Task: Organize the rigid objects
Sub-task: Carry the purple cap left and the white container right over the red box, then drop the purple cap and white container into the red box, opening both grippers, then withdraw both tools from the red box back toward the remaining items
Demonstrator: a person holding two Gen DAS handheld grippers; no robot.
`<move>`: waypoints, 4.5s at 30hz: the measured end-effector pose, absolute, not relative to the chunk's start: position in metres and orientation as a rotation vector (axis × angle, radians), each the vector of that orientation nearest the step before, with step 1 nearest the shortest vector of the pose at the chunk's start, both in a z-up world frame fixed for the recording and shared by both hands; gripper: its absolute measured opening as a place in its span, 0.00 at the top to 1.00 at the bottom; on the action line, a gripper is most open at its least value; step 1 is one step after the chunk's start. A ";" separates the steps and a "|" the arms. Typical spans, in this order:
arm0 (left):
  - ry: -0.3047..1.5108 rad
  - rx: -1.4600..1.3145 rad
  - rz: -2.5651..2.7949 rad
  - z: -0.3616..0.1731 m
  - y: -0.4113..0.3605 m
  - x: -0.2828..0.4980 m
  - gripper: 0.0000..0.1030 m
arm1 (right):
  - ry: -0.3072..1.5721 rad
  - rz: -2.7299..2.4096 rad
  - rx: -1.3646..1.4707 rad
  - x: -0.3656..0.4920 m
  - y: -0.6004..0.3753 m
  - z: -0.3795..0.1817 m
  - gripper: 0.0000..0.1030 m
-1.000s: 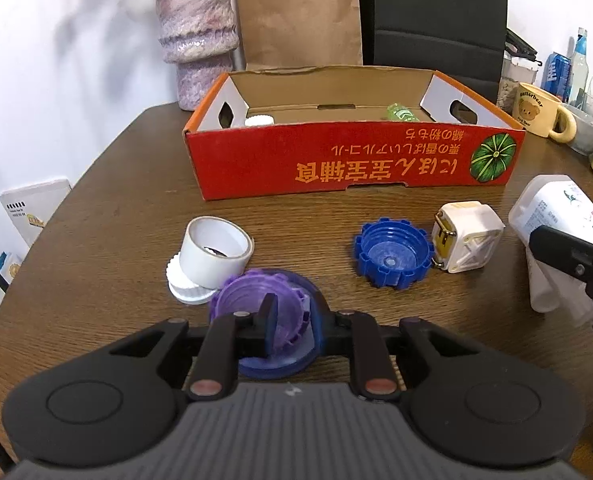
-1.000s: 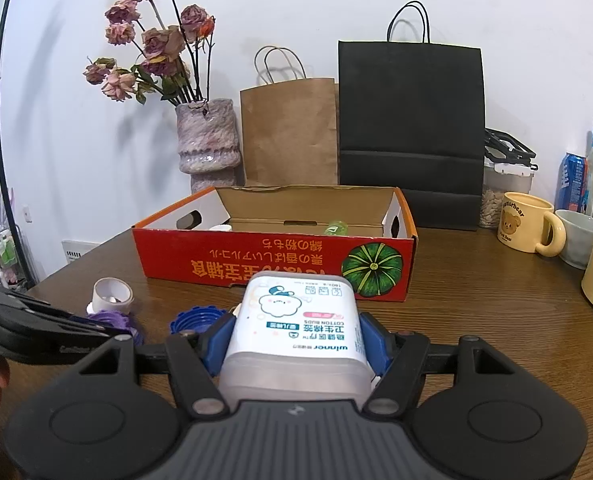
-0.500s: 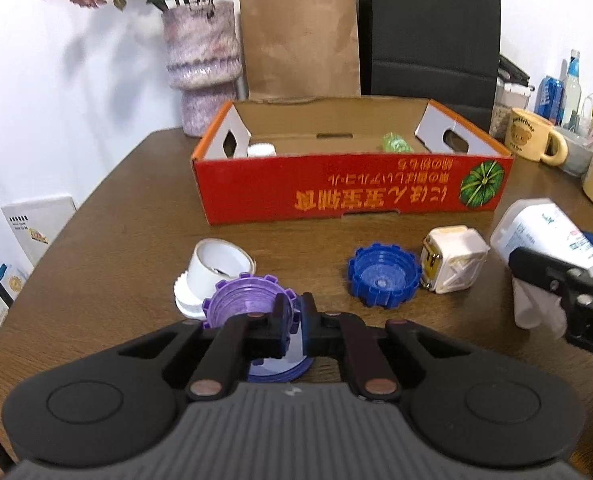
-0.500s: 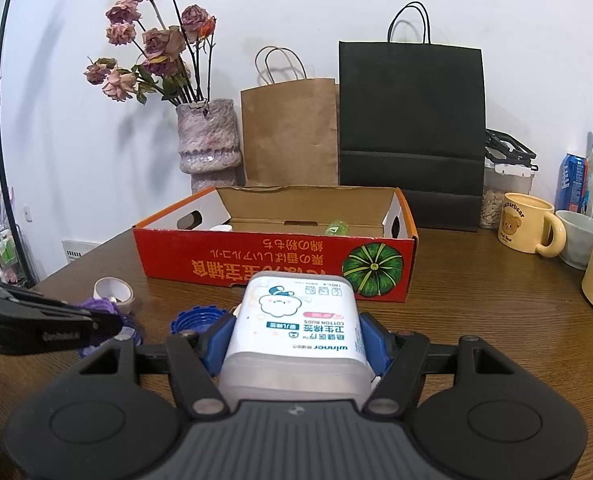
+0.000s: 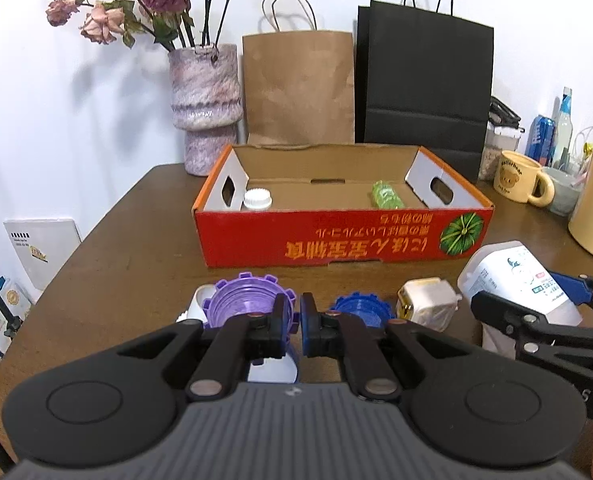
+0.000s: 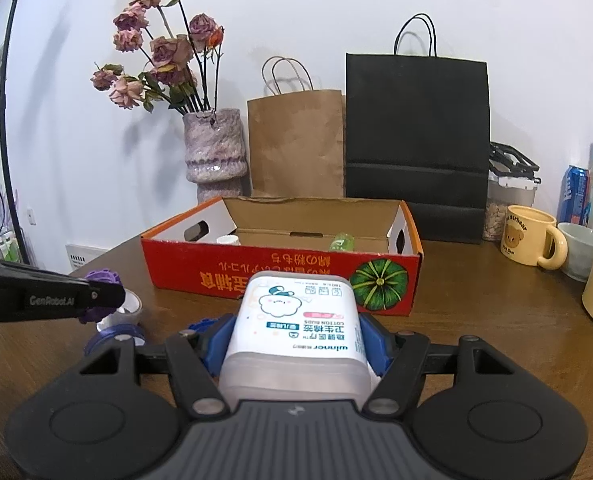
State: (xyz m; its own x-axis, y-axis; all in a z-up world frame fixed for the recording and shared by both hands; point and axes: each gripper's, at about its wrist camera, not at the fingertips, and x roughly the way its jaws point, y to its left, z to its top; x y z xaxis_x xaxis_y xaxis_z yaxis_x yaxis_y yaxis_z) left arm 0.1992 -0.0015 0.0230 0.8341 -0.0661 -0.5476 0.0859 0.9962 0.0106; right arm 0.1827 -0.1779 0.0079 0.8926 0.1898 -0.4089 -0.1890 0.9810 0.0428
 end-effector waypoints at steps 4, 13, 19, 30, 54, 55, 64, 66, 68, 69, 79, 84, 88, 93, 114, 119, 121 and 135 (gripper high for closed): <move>0.560 0.024 -0.084 0.030 -0.004 0.201 0.93 | 0.412 0.194 0.002 0.185 -0.178 0.016 0.37; 0.528 0.002 -0.098 0.040 -0.012 0.212 0.93 | 0.368 0.184 -0.017 0.197 -0.173 0.034 0.37; 0.509 -0.016 -0.086 0.043 -0.014 0.227 0.93 | 0.351 0.180 -0.029 0.212 -0.167 0.042 0.37; 0.470 -0.036 -0.070 0.049 -0.017 0.260 0.93 | 0.335 0.167 -0.032 0.249 -0.160 0.048 0.37; 0.447 -0.078 -0.037 0.050 -0.023 0.347 0.93 | 0.358 0.143 -0.021 0.339 -0.161 0.053 0.37; 0.450 -0.078 -0.037 0.050 -0.023 0.351 0.93 | 0.362 0.142 -0.024 0.343 -0.161 0.052 0.37; 0.477 -0.065 -0.021 0.039 -0.022 0.384 0.93 | 0.393 0.139 -0.039 0.375 -0.161 0.046 0.37; 0.483 -0.059 -0.015 0.037 -0.022 0.389 0.93 | 0.401 0.137 -0.040 0.382 -0.161 0.045 0.37; 0.489 -0.056 -0.009 0.035 -0.020 0.396 0.93 | 0.408 0.137 -0.044 0.387 -0.161 0.044 0.37; 0.493 -0.053 -0.007 0.034 -0.020 0.399 0.93 | 0.413 0.137 -0.046 0.390 -0.160 0.043 0.37; 0.522 -0.033 0.025 0.025 -0.014 0.418 0.55 | 0.489 0.132 -0.056 0.410 -0.164 0.030 0.31; 0.497 -0.030 0.060 0.027 -0.009 0.417 0.08 | 0.481 0.104 -0.057 0.408 -0.171 0.030 0.02; 0.473 -0.031 0.076 0.031 -0.009 0.414 0.00 | 0.482 0.097 -0.042 0.408 -0.176 0.031 0.00; 0.475 -0.025 0.082 0.031 -0.010 0.414 0.00 | 0.479 0.102 -0.046 0.406 -0.175 0.033 0.00; 0.459 -0.011 0.085 0.033 -0.012 0.400 0.00 | 0.454 0.097 -0.062 0.387 -0.176 0.039 0.00; 0.459 -0.011 0.086 0.034 -0.011 0.391 0.00 | 0.451 0.095 -0.064 0.376 -0.177 0.040 0.00; 0.459 -0.011 0.086 0.035 -0.011 0.389 0.00 | 0.453 0.093 -0.065 0.372 -0.178 0.039 0.00; 0.460 -0.010 0.072 0.035 -0.011 0.350 0.00 | 0.454 0.090 -0.067 0.347 -0.180 0.039 0.00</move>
State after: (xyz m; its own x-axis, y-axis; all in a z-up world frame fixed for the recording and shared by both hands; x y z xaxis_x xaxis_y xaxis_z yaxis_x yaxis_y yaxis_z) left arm 0.3499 -0.0112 0.0354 0.8934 0.0672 -0.4441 -0.0717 0.9974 0.0066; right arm 0.3469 -0.1803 0.0390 0.8948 0.0719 -0.4406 -0.1016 0.9938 -0.0443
